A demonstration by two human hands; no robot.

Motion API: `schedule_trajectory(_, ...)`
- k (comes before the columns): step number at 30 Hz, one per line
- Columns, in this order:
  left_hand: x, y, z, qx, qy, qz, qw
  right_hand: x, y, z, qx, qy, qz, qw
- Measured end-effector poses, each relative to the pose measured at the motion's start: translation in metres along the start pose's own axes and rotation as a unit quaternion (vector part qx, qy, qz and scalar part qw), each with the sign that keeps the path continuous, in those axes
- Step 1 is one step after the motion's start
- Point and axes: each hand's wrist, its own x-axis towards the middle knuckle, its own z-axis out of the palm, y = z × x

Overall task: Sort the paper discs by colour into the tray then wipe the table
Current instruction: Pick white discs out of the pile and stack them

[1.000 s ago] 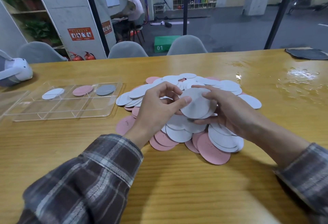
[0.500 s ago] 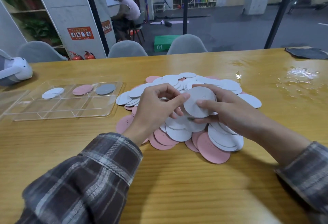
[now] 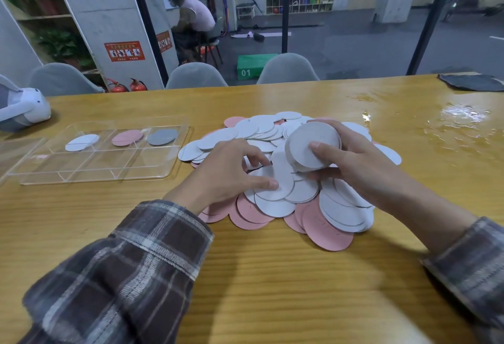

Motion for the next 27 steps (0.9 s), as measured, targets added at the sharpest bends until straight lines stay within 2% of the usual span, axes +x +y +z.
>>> schedule_trajectory(8,0.003,0.000,-0.014,-0.109,0.009,0.003,0.994,0.000,-0.001,0.002,-0.013,-0.007,0.022,1.000)
schedule_trajectory(14,0.000,0.003,-0.026,-0.250,0.004,0.011,0.968,-0.001,-0.001,0.003,-0.036,-0.025,0.018,0.999)
schedule_trajectory(19,0.002,0.004,-0.024,-0.301,0.008,0.007,0.954,0.000,0.001,0.003,-0.023,-0.036,0.024,0.999)
schedule_trajectory(27,0.004,0.015,0.011,-0.310,0.132,0.042,0.941,0.002,0.002,0.008,0.061,-0.045,0.068,0.995)
